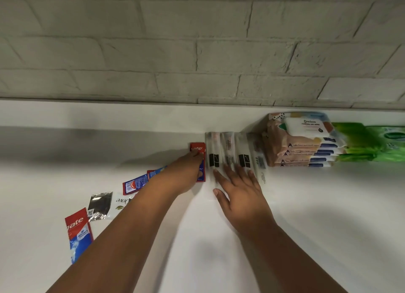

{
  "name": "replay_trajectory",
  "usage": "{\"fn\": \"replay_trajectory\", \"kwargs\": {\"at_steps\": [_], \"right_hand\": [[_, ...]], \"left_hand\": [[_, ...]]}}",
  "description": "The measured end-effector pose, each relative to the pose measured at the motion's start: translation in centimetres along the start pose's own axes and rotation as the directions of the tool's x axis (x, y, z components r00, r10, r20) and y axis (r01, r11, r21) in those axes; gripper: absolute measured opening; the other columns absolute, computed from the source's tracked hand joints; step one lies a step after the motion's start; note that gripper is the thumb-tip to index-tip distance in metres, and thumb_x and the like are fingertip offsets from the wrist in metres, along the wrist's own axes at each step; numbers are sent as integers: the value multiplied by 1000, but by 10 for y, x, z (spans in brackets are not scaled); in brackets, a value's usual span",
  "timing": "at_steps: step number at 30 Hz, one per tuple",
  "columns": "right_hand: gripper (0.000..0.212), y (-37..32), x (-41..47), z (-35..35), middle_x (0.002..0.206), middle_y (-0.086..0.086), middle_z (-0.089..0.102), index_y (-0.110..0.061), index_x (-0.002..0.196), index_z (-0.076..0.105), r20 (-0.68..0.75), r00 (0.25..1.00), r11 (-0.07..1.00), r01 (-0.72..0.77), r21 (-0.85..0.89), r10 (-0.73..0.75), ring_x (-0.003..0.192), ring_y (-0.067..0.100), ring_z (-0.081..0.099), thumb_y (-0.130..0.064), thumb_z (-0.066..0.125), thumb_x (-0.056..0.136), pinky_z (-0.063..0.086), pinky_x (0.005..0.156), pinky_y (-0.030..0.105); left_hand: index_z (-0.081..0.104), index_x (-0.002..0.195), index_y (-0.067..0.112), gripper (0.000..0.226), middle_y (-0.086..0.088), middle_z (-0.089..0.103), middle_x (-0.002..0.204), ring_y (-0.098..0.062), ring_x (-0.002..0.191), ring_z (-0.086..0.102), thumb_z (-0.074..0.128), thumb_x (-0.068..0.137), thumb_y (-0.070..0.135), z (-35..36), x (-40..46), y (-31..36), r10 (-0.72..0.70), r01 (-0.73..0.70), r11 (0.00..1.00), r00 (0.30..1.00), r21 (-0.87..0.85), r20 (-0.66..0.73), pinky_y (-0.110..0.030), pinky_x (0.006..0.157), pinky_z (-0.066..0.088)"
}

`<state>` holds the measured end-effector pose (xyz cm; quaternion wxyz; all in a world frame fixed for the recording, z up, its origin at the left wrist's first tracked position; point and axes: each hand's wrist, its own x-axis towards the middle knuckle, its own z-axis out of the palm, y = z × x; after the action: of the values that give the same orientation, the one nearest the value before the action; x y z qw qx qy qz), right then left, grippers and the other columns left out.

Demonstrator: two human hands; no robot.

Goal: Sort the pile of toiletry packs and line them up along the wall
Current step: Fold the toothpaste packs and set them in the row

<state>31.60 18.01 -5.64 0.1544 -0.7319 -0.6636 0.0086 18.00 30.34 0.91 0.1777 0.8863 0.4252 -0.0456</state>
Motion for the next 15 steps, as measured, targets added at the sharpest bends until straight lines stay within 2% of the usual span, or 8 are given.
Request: {"fn": "replay_trajectory", "kwargs": {"at_steps": [6,11,15], "right_hand": [[52,-1,0,-2,154,-4,34,-35,145,37,-18,1000,1000,-9,5,9,146,22,20,-51,24,97,8,118,41],[53,-1,-1,-1,154,-5,33,-34,145,37,-22,1000,1000,-8,0,8,146,21,19,-52,23,98,9,118,41],[53,-1,0,-1,154,-4,33,-34,145,37,-17,1000,1000,-8,4,8,146,22,19,-52,25,97,9,119,41]], "left_hand": [[15,150,12,59,-4,12,158,-24,140,26,44,99,21,-9,13,-3,12,-12,1000,1000,9,25,-31,110,28],[17,149,10,57,-5,15,157,-24,141,26,43,100,21,-15,20,-6,19,-19,1000,999,7,30,-31,110,27],[13,150,11,58,-4,9,159,-22,142,21,41,100,22,-16,24,-8,18,-18,1000,999,-9,34,-30,111,24]]}}
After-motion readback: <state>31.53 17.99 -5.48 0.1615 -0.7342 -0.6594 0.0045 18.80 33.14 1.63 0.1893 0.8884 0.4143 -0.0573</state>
